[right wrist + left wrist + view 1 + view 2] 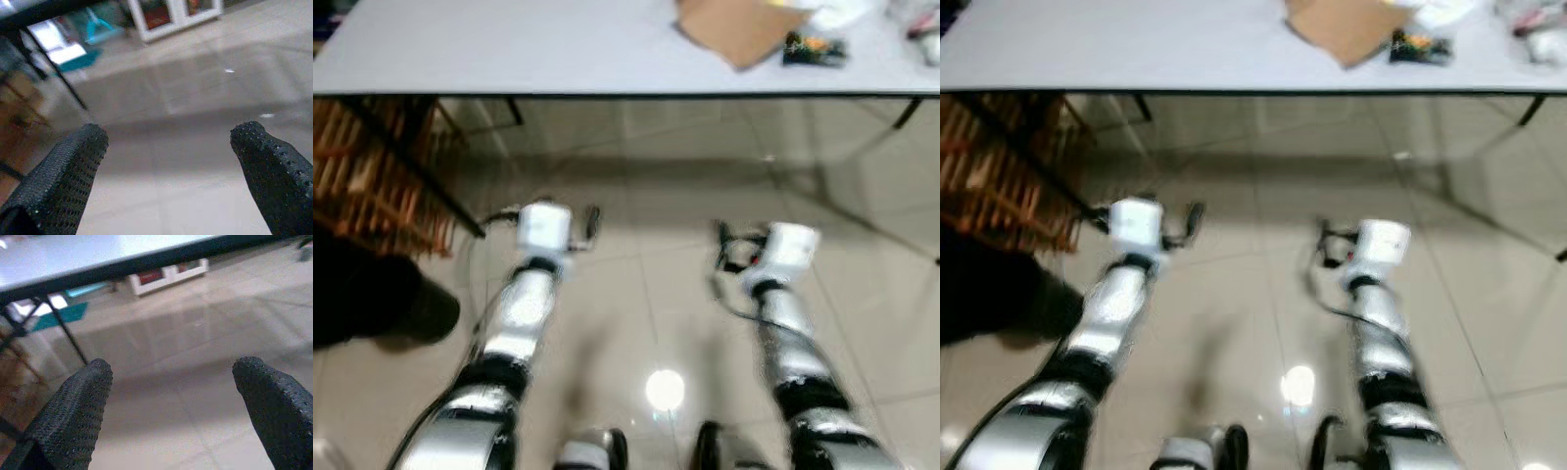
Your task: Picking trash to rubbish bin
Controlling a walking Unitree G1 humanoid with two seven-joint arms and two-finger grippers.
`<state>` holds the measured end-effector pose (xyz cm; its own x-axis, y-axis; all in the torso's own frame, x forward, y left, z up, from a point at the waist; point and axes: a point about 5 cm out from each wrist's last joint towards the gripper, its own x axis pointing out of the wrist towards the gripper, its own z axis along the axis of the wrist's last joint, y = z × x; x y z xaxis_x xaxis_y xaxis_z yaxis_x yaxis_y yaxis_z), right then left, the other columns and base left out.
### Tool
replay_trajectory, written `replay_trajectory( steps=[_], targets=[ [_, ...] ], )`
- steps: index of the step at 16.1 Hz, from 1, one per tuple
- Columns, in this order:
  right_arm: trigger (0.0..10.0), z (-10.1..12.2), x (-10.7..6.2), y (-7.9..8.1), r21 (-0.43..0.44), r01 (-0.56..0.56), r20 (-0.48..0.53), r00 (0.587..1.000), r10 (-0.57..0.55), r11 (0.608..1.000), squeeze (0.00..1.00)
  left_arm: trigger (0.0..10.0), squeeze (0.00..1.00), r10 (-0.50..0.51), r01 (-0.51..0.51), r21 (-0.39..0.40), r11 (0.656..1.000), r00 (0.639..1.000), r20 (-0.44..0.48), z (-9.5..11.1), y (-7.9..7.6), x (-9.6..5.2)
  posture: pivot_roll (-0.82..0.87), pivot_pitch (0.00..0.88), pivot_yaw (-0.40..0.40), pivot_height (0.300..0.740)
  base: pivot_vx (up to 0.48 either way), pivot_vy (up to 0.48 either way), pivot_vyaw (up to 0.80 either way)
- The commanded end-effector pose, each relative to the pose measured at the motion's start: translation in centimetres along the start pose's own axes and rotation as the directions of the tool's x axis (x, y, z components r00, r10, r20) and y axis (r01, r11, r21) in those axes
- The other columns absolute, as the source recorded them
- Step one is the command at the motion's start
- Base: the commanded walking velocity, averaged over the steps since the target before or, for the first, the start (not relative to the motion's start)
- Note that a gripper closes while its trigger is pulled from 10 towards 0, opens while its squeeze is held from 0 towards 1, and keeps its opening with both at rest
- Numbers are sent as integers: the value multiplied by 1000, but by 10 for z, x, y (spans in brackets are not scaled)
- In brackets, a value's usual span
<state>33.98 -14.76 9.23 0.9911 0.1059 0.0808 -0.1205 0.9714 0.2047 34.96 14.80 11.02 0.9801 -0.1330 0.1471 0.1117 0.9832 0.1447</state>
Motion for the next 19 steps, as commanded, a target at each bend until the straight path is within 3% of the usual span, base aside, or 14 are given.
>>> replay_trajectory(
  steps=[1, 3, 5, 12, 16, 19],
  targets=[
    [10000, 9, -2, -13, -26, 36, 40, 999, -35, 999, 0, 10000, 0, -25, 25, -3, 1000, 997, 70, 16, -10, 8, 82, 260, 137, 740, 435, 0, -525],
    [10000, 33, 2, -10, -18, 30, 172, 985, -27, 999, 0, 10000, 0, -37, 38, -7, 999, 986, 161, 36, -13, 13, 80, 263, 140, 740, 150, 0, 0],
    [10000, 48, 6, -7, -19, 31, 231, 973, -25, 999, 0, 10000, 0, -52, 51, 8, 999, 976, 213, 49, -17, 17, 81, 262, 141, 740, 0, 0, 0],
    [10000, 91, 12, 6, -35, 16, 363, 932, -2, 999, 0, 10000, 0, -57, 65, -12, 998, 936, 346, 91, -20, 25, 78, 262, 141, 740, 0, 0, 0],
    [10000, 95, 12, 9, -47, 7, 361, 932, 10, 999, 0, 10000, 0, -61, 71, -19, 997, 944, 325, 89, -21, 25, 74, 262, 140, 740, 0, 0, 0],
    [10000, 87, 12, 7, -63, 23, 292, 956, -4, 998, 0, 10000, 0, -22, 34, -33, 999, 954, 299, 86, -15, 25, 75, 260, 137, 740, 0, 0, 0]
  ],
)
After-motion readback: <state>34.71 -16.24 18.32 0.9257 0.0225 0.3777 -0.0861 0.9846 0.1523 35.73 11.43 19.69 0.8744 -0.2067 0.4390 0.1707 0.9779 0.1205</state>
